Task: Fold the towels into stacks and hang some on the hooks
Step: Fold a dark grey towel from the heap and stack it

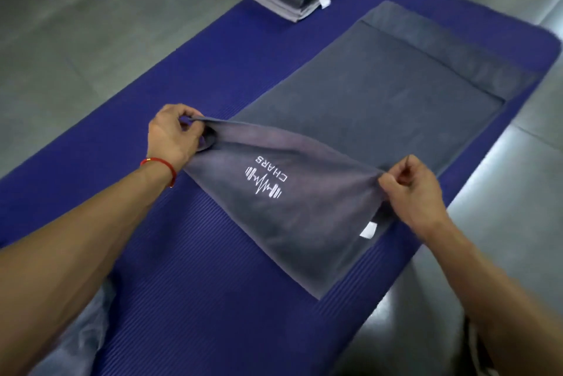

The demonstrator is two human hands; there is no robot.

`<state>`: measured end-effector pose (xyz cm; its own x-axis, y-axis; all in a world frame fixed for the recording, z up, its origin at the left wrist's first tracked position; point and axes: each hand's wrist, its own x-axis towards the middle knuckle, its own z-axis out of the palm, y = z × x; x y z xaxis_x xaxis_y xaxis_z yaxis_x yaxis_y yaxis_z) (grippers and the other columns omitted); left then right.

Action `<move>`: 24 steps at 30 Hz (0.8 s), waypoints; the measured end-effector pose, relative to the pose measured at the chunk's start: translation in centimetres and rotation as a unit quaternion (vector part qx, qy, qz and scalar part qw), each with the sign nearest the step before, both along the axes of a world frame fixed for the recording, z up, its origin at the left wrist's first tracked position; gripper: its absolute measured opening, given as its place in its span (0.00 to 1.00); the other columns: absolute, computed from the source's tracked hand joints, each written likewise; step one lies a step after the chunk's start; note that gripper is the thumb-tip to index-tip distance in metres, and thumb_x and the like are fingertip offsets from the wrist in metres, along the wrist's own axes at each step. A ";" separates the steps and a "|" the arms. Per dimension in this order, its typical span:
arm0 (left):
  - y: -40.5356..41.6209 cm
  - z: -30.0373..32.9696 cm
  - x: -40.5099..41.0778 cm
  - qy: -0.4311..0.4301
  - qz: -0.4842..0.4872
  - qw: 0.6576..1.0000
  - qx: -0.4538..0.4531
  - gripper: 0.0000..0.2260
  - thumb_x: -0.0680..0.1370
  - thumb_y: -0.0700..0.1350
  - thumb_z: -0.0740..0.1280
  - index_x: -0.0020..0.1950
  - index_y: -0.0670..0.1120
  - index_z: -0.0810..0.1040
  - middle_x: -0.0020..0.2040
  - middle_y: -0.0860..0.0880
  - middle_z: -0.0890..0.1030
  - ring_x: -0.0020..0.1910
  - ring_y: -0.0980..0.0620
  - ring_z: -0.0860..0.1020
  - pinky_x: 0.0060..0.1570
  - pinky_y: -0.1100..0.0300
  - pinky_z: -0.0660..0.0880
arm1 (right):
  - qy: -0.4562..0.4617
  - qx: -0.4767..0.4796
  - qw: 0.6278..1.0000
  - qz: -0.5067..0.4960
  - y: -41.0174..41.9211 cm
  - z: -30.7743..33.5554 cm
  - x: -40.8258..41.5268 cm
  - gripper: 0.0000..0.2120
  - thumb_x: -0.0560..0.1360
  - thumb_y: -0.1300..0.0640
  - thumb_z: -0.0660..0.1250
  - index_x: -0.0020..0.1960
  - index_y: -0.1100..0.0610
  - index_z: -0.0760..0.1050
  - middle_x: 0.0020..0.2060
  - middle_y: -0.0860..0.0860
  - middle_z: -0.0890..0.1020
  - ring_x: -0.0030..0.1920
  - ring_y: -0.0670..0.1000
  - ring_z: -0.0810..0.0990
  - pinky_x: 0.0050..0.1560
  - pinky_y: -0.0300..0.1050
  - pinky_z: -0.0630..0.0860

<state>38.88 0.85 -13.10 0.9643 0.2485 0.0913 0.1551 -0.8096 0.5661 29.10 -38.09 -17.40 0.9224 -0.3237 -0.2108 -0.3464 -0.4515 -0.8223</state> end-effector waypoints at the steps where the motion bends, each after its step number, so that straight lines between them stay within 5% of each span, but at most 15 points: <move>1: -1.8 -0.1 1.8 0.002 0.006 1.000 -0.014 0.05 0.76 0.42 0.68 0.50 0.47 0.83 0.50 0.48 0.83 0.44 0.49 0.81 0.51 0.57 0.77 | 0.001 -0.030 1.000 -0.005 -1.8 0.2 1.0 0.08 0.71 0.53 0.70 0.43 0.55 0.73 0.34 0.47 0.80 0.35 0.48 0.77 0.45 0.46 0.72; 3: -5.4 -0.2 5.4 0.000 0.010 0.998 -0.057 0.05 0.77 0.42 0.67 0.49 0.48 0.82 0.44 0.49 0.85 0.39 0.49 0.84 0.49 0.53 0.82 | -0.001 -0.084 0.996 -0.006 -5.3 0.3 2.9 0.04 0.75 0.58 0.70 0.49 0.55 0.77 0.37 0.46 0.81 0.40 0.50 0.78 0.47 0.44 0.71; 6: -11.0 -0.3 10.7 -0.023 -0.005 0.995 -0.101 0.05 0.78 0.40 0.66 0.50 0.47 0.80 0.42 0.46 0.85 0.33 0.55 0.84 0.45 0.56 0.83 | -0.023 -0.142 0.990 -0.003 -10.1 0.1 5.8 0.11 0.78 0.62 0.66 0.58 0.57 0.82 0.38 0.51 0.84 0.45 0.56 0.81 0.53 0.43 0.73; 8: -14.8 0.1 14.2 -0.052 -0.031 0.996 -0.071 0.06 0.79 0.40 0.65 0.52 0.46 0.81 0.45 0.47 0.84 0.37 0.57 0.84 0.47 0.61 0.81 | -0.058 -0.175 0.983 -0.018 -13.2 -0.1 8.0 0.11 0.79 0.63 0.64 0.57 0.59 0.83 0.42 0.57 0.86 0.48 0.60 0.83 0.57 0.49 0.77; 12: -21.8 0.6 21.6 -0.101 -0.065 0.993 0.015 0.10 0.79 0.42 0.64 0.56 0.43 0.81 0.54 0.40 0.84 0.57 0.39 0.80 0.59 0.51 0.73 | -0.107 -0.215 0.967 -0.087 -19.2 -0.3 13.3 0.10 0.78 0.61 0.63 0.52 0.59 0.83 0.45 0.58 0.85 0.49 0.62 0.82 0.52 0.50 0.75; 19: -33.1 0.5 32.1 -0.109 -0.077 0.990 0.036 0.10 0.78 0.41 0.64 0.56 0.43 0.82 0.56 0.41 0.83 0.60 0.40 0.79 0.62 0.53 0.72 | -0.058 -0.246 0.945 -0.210 -27.0 -3.7 22.4 0.10 0.77 0.57 0.61 0.46 0.60 0.79 0.40 0.57 0.80 0.40 0.58 0.75 0.40 0.48 0.69; 24: -37.7 -1.2 37.3 -0.068 -0.105 0.987 0.105 0.08 0.79 0.39 0.64 0.55 0.41 0.81 0.55 0.39 0.83 0.57 0.38 0.79 0.57 0.50 0.74 | -0.109 -0.230 0.937 -0.238 -27.9 -7.8 23.4 0.11 0.77 0.56 0.57 0.43 0.58 0.75 0.37 0.54 0.77 0.40 0.57 0.76 0.37 0.49 0.71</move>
<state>76.15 -36.84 -14.30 0.9678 0.0062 0.2516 -0.0947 -0.9174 0.3866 52.47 -66.04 -25.20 0.6551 -0.7200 0.2289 -0.4451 -0.6126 -0.6531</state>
